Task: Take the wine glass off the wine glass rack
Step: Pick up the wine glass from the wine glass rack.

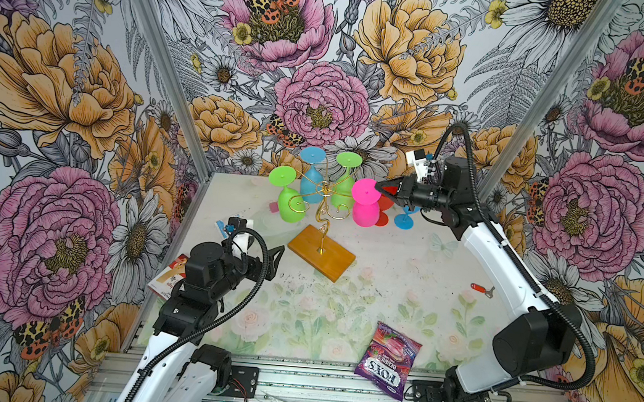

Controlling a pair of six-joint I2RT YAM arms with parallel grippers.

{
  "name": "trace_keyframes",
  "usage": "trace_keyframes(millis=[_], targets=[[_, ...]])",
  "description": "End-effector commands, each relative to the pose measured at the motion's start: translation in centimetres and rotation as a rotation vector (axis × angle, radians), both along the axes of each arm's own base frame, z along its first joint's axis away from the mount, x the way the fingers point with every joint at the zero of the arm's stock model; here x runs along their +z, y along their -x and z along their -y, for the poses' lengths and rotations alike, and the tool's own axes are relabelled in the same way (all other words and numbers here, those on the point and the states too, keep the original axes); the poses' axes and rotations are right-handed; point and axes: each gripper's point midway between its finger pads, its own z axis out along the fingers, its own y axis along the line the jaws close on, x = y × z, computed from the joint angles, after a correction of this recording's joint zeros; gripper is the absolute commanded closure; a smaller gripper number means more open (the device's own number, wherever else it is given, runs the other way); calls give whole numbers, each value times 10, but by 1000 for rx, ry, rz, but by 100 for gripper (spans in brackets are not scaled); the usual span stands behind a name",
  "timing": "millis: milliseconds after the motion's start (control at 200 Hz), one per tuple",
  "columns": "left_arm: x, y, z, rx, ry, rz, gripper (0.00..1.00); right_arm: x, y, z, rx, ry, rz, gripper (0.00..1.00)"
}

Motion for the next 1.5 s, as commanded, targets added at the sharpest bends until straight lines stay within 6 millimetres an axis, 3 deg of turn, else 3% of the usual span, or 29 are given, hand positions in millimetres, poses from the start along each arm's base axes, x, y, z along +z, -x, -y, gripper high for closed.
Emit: trace_keyframes(millis=[0,225,1001,1491], targets=[[2,1,1,-8,23,14,2,17,13,-6,35,-23,46,100],[3,0,1,-8,24,15,2,18,13,-14,55,-30,47,100],[4,0,-2,-2,29,21,2,27,-28,-29,39,-81,77,100],[3,1,-3,1,29,20,2,23,-39,5,-37,-74,72,100]])
